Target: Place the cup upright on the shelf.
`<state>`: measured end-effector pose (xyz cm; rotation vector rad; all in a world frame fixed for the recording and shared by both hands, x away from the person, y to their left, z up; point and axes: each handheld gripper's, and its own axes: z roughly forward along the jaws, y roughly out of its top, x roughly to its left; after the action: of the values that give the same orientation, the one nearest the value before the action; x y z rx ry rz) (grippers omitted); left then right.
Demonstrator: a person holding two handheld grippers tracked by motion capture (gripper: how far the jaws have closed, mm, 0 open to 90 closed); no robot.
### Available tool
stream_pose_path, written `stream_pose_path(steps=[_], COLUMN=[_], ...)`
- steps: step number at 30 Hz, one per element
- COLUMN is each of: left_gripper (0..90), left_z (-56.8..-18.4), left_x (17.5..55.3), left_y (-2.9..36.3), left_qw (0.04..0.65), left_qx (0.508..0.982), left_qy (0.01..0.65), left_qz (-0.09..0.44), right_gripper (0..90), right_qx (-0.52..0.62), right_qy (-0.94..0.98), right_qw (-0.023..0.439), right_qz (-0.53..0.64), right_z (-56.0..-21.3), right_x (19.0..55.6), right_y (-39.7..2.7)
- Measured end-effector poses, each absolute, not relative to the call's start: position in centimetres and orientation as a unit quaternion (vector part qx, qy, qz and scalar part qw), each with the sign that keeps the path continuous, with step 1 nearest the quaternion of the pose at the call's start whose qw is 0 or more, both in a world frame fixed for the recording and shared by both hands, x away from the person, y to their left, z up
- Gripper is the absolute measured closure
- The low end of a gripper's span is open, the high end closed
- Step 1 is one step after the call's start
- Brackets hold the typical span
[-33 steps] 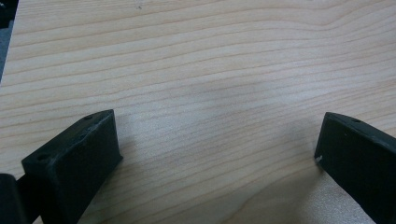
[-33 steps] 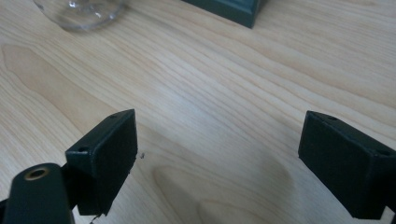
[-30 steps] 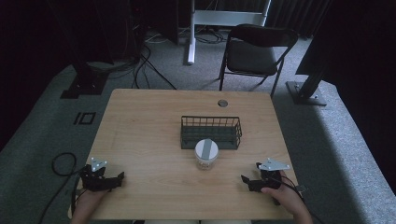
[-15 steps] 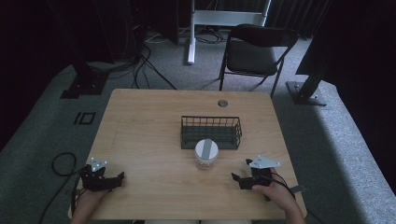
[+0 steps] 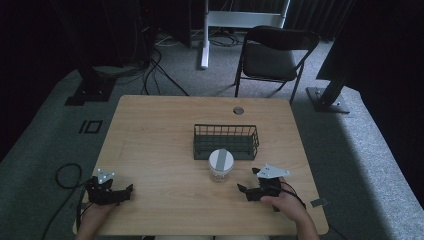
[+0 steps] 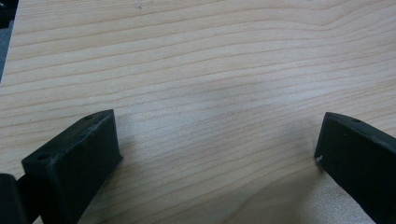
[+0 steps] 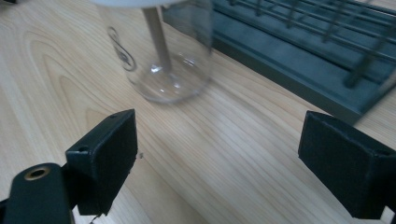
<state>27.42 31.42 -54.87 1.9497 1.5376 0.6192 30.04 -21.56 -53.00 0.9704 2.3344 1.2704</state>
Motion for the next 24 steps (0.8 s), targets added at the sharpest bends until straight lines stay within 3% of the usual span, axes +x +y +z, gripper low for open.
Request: stream_pose_path(steps=[24], left_gripper=[0.1], left_z=[-54.9], left_x=[27.4], left_y=[31.4], left_qw=[0.287], left_qx=[0.73], left_qy=[0.575], left_qz=[0.232], right_gripper=[11.6], right_qx=[0.309], right_qy=[0.813], right_qw=[0.138], right_qz=[0.473], right_z=[-53.3], right_x=[31.4], right_y=[-17.1])
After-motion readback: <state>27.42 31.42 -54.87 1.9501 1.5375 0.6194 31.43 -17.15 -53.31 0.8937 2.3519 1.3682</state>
